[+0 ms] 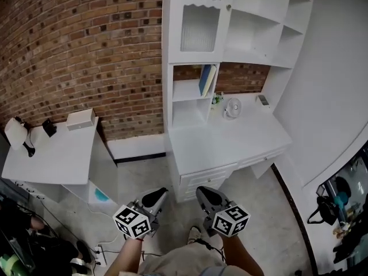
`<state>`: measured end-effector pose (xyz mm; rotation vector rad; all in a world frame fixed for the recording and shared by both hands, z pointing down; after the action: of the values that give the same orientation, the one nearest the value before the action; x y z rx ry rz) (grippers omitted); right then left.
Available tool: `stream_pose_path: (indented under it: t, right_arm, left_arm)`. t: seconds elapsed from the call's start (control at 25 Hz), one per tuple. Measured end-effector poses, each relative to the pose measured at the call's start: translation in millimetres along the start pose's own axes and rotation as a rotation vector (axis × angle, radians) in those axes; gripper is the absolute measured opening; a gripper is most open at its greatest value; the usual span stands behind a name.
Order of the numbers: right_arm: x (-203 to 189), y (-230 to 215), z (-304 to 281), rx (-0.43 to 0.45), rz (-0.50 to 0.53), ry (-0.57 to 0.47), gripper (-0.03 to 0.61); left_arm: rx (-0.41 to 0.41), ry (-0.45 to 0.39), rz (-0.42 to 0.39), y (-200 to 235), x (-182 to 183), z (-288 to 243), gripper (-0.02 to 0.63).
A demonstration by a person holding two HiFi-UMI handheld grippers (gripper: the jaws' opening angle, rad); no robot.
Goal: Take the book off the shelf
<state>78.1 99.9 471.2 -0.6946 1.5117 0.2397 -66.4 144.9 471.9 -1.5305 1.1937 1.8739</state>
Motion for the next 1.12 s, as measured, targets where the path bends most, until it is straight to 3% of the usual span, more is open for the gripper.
stream_pose_path:
  t: [0.44, 1.12]
  right_arm:
    - [45.7, -87.3, -61.2, 0.026, 0.019, 0.023, 0.018]
    - [77.6, -176.9, -84.8, 0.049, 0.041, 0.019, 0.018]
  left_arm:
    - [-0.01, 0.009, 0.004, 44.2, 27.9, -105.5, 0.025]
    - [-0.038, 0.021, -0.026, 58.9, 34.5, -207.4, 0.025]
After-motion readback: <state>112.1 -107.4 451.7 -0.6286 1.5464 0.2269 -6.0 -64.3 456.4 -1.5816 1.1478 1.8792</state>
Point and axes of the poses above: the fingertips, and each gripper's own axes: z backward along the fingers, y to its left, x out of its top, the point moved 3 cm from there along z, backward along the fingers, and after that the axes turned 3 degrees about z, right-handed, at the moved point
